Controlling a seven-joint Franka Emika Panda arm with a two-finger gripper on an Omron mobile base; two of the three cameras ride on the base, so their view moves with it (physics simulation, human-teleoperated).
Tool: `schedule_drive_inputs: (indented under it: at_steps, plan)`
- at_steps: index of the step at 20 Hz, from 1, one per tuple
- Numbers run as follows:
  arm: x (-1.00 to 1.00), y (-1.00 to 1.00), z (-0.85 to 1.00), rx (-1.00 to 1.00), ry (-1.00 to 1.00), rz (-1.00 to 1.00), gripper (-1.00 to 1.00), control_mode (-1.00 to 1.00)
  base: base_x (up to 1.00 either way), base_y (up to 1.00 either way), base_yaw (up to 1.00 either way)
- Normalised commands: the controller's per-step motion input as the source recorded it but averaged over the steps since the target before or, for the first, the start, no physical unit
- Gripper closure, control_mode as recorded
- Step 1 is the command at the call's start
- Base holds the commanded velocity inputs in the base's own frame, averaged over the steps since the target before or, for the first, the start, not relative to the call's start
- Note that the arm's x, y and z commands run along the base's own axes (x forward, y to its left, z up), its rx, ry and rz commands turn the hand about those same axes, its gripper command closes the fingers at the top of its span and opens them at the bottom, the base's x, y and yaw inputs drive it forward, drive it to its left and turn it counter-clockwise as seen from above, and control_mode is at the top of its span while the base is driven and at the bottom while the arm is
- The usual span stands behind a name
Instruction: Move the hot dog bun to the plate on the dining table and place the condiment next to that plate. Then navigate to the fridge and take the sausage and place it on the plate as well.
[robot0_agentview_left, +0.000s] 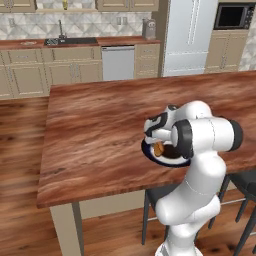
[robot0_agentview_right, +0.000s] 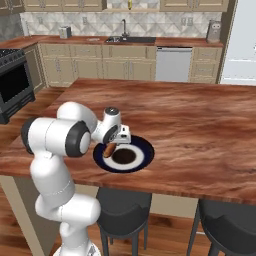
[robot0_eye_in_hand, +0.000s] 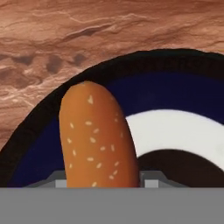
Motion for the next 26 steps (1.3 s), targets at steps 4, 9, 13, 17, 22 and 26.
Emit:
schedule_drive_inputs:
  at_steps: [4, 9, 13, 17, 22, 26]
  plan:
    - [-0.24, -0.10, 0.18, 0.00, -0.02, 0.00, -1.00, -1.00, 0.00, 0.00, 0.00]
    - [-0.27, 0.00, 0.57, 0.00, -0.02, 0.00, -1.00, -1.00, 0.00, 0.00, 0.00]
    - [-0.54, 0.00, 1.00, 0.00, -0.16, 0.01, -1.00, -1.00, 0.00, 0.00, 0.00]
    - [-0.66, 0.00, 1.00, 0.00, -0.10, 0.02, -1.00, -1.00, 0.00, 0.00, 0.00]
    - [-0.92, 0.13, 0.97, 0.00, 0.00, 0.00, -1.00, -1.00, 0.00, 0.00, 0.00]
    - [-1.00, 0.38, 0.68, 0.00, 0.21, 0.00, -1.00, -1.00, 0.00, 0.00, 0.00]
